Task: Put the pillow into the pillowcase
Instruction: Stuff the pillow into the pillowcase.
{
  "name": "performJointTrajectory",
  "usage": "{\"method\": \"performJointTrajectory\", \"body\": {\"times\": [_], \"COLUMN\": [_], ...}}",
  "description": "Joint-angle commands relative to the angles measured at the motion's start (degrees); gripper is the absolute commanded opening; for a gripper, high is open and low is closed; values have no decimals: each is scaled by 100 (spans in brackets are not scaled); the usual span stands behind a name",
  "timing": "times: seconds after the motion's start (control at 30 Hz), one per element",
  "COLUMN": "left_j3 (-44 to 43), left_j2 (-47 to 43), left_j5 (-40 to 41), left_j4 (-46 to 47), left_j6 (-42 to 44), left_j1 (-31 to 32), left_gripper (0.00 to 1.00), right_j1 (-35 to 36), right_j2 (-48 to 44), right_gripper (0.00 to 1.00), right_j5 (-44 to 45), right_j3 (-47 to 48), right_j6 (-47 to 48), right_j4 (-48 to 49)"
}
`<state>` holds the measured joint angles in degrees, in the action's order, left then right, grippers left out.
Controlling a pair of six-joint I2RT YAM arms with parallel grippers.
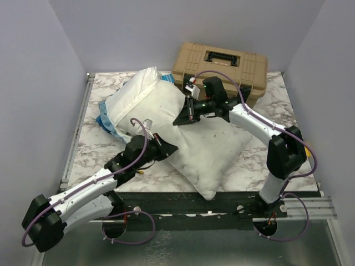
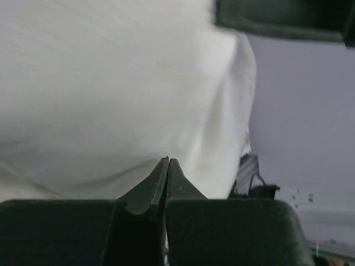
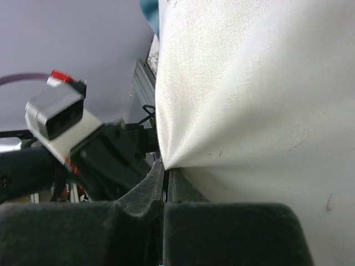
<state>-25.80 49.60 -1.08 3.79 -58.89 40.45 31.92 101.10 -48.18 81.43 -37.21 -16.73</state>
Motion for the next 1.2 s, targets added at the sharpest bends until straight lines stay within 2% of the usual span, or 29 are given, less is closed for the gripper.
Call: {"method": "performJointTrajectory", "body": {"times": [0.0,0.07,0.13,0.17,0.2,0.33,0.4,0.5,0.7,0.8,0.9,1.03,1.17], "left_j3": [-651,-1099,-1649,-1876,-2103,-2689,-2904,-3040,-3164,-3591,-4188,-4718,-4418], "left_j2": [342,549,738,801,846,944,979,954,767,1050,1521,2152,2610], "left_j5": [60,56,317,542,786,1628,1844,1936,1577,1326,995,613,125], "left_j4": [2,-436,-1224,-1597,-1902,-2803,-3212,-3658,-3815,-3899,-4031,-4031,-3644], "left_j6": [354,796,1295,1502,1654,1819,1684,1414,1462,1850,2209,2397,2215], "left_j1": [737,797,798,798,804,750,628,266,-914,-1381,-1818,-2240,-2352], "left_gripper": [0,0,0,6,17,62,74,84,94,95,95,91,85], "right_j1": [42,42,42,42,38,-24,-183,-656,-1355,-1347,-925,-121,328], "right_j2": [-163,-226,-308,-368,-432,-637,-667,-710,-393,131,329,148,-210], "right_gripper": [0,1,10,14,22,64,77,87,92,91,88,88,88], "right_j5": [-391,-154,305,531,726,1592,1792,1977,2109,1398,808,271,-391], "right_j3": [-28,-79,57,122,172,468,575,533,206,142,-74,-518,-928], "right_j6": [-249,-48,433,649,828,1410,1574,1587,1774,2024,2055,1805,1407], "right_j4": [450,179,-440,-663,-835,-1515,-1773,-1960,-1992,-2126,-2104,-1909,-1346]}}
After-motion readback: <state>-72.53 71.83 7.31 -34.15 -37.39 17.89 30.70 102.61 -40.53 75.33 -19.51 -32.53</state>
